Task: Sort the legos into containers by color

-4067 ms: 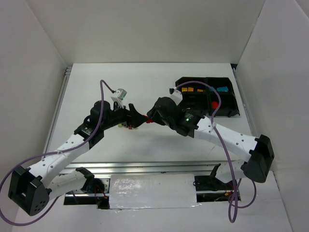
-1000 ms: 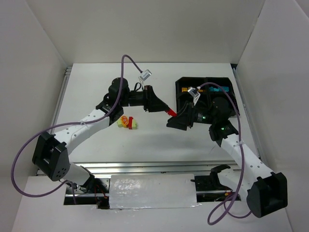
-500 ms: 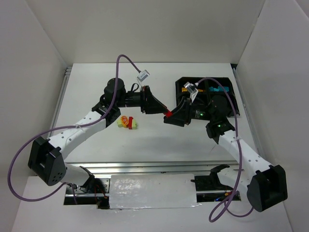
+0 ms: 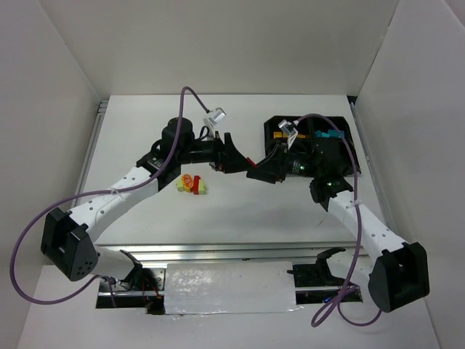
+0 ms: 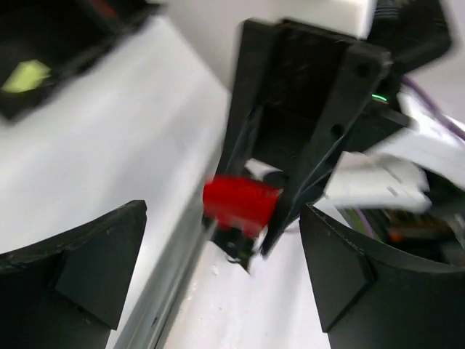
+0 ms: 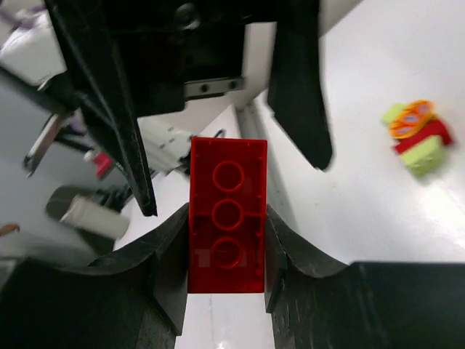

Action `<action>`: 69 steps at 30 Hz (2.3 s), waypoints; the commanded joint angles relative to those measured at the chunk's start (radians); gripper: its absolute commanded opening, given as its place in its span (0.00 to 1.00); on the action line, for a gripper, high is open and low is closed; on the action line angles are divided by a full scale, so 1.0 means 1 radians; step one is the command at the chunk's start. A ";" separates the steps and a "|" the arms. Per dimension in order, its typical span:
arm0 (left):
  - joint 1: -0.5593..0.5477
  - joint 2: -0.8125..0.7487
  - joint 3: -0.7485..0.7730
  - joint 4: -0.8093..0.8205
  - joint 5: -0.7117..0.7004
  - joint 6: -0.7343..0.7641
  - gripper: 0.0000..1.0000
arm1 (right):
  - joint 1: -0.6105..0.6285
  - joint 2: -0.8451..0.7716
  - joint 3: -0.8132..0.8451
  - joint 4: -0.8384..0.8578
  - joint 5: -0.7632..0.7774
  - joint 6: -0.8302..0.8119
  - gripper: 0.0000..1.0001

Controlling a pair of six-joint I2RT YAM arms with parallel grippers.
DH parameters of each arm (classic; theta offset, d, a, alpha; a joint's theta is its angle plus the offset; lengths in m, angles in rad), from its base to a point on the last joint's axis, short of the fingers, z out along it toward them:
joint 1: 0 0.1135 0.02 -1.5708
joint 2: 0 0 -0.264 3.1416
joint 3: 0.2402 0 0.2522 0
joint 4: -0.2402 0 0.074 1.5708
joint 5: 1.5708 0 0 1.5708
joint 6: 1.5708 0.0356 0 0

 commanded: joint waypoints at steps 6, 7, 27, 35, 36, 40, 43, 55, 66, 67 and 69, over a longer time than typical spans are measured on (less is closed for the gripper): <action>0.012 -0.119 0.104 -0.523 -0.810 0.046 0.99 | -0.366 0.170 0.153 -0.563 0.695 -0.035 0.00; 0.018 -0.133 0.074 -0.523 -0.819 0.049 0.99 | -0.392 0.178 0.153 -0.565 0.777 -0.017 0.00; 0.058 -0.303 -0.147 -0.651 -0.876 0.156 1.00 | -0.511 0.518 0.538 -0.827 1.341 -0.034 0.05; 0.093 -0.319 -0.181 -0.652 -0.868 0.184 1.00 | -0.512 0.546 0.584 -0.861 1.333 -0.037 0.63; 0.098 -0.319 -0.183 -0.655 -0.873 0.190 0.99 | -0.512 0.543 0.588 -0.862 1.333 -0.038 0.65; 0.122 -0.322 -0.186 -0.664 -0.875 0.195 0.99 | -0.509 0.518 0.616 -0.881 1.321 -0.049 0.78; 0.129 -0.327 -0.190 -0.663 -0.875 0.187 1.00 | -0.506 0.482 0.636 -0.895 1.293 -0.061 0.80; 0.190 -0.380 -0.097 -0.927 -1.233 -0.060 0.99 | 0.308 0.593 0.716 -0.962 1.444 -0.139 1.00; 0.211 -0.573 -0.176 -0.813 -1.155 0.152 1.00 | 0.643 0.977 0.959 -0.996 1.506 -0.029 0.96; 0.211 -0.573 -0.183 -0.815 -1.154 0.161 0.99 | 0.649 0.994 0.992 -1.000 1.505 -0.034 0.95; 0.214 -0.564 -0.203 -0.819 -1.160 0.161 1.00 | 0.647 1.029 1.010 -1.002 1.485 -0.045 0.94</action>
